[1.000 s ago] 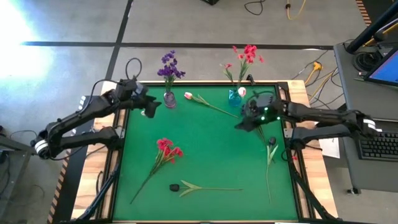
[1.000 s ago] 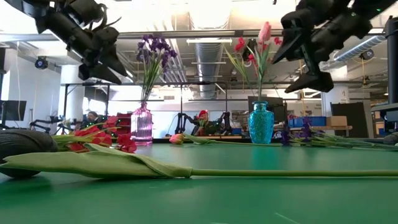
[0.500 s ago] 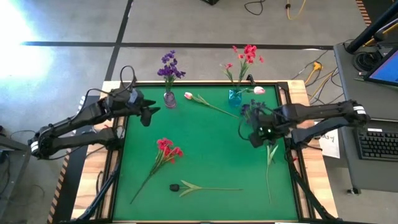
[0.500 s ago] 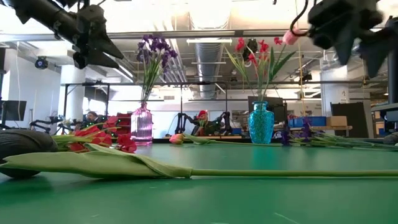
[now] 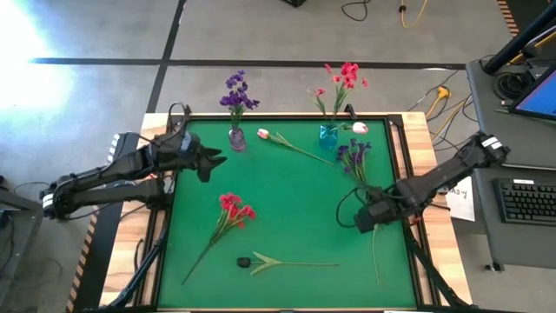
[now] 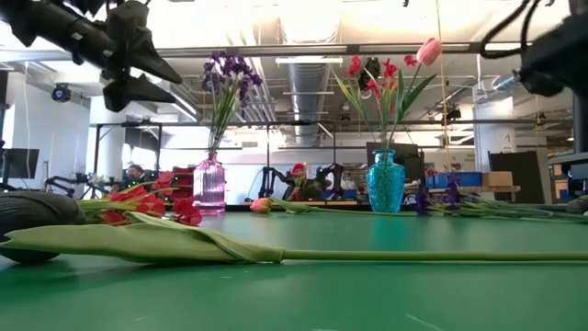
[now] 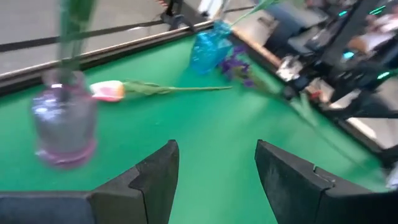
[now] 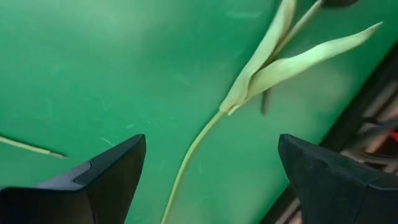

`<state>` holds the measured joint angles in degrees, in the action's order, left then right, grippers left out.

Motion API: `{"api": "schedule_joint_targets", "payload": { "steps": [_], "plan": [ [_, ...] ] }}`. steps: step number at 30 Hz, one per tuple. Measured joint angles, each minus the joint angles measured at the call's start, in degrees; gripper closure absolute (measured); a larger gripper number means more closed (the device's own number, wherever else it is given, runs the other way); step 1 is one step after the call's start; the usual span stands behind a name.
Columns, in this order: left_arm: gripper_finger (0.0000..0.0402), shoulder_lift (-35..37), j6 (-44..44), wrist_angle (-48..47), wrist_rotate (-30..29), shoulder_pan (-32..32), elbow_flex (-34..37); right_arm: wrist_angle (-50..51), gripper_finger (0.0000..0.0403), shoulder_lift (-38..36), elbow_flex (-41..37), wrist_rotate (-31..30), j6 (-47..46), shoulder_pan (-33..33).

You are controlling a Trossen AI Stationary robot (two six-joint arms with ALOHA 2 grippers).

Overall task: Sort flowers into vase by color
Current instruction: Put the right black flower into the violet vase

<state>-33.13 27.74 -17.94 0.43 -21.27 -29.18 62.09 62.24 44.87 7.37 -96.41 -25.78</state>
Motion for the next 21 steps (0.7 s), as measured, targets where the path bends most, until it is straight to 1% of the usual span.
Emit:
{"api": "schedule_joint_targets", "payload": {
  "steps": [3,7,10,17,21],
  "plan": [
    [0.0201,-0.46,1.63,5.94,-0.02,2.51,2.53,-1.98,0.0044,1.19,-1.35,0.11,-1.30,-2.34],
    [0.0201,-1.28,2.81,10.39,-0.60,5.05,3.86,-2.60,0.0044,2.24,-3.14,-0.05,-3.26,-4.29],
    [0.0201,-1.78,2.88,11.02,-2.65,6.44,3.86,-4.77,0.0044,2.71,-5.94,-0.03,-4.51,-5.26],
    [0.0201,-3.23,3.02,12.67,-2.99,7.64,3.84,-14.95,0.0044,2.95,-12.55,0.53,-7.65,-6.87],
    [0.0201,-4.71,3.02,12.97,-4.18,7.64,3.84,-17.02,0.0045,2.93,-14.63,0.32,-8.08,-6.97]
  ]
}}
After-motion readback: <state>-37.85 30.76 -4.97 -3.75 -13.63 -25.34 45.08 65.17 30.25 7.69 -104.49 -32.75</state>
